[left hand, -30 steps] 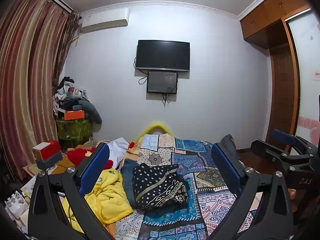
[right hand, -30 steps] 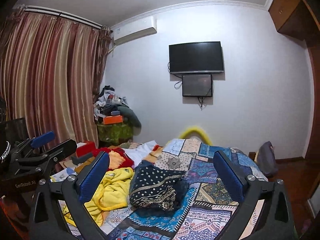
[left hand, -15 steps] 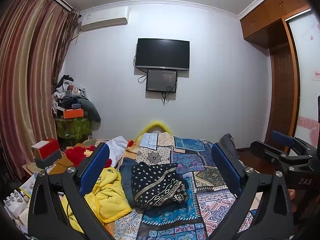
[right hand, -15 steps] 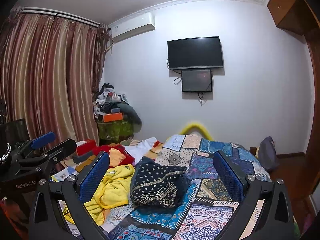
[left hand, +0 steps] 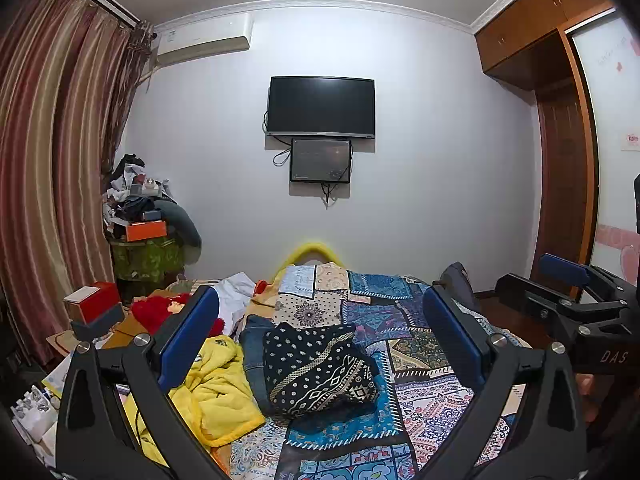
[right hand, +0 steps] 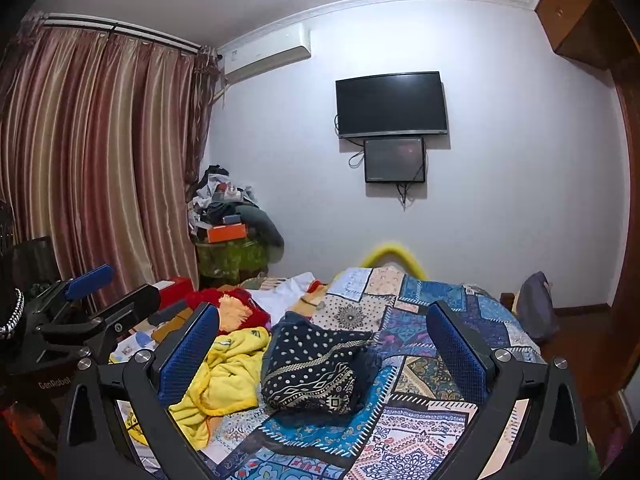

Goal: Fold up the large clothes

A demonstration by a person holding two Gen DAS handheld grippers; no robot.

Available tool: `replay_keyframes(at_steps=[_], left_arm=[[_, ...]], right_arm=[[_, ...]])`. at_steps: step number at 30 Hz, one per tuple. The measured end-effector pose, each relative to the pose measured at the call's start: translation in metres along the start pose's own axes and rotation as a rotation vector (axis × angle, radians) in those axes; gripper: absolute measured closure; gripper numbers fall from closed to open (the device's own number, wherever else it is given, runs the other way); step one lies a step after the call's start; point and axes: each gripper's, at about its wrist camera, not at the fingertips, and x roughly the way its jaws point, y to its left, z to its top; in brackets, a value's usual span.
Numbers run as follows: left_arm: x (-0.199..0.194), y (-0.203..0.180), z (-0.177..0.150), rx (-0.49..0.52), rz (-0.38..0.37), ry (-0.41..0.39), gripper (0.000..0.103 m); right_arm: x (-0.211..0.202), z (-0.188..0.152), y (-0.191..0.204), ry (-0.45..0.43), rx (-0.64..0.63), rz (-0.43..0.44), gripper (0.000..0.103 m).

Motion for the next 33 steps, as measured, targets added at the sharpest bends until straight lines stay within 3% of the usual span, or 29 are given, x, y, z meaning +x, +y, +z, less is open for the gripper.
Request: replay_keyframes(at_steps=[33], left_arm=[[-0.002, -0.01, 0.005, -0.025, -0.033, 0.007, 0.0]], right_arm=[[0.008, -0.001, -0.008, 0.022, 0.047, -0.012, 0.0]])
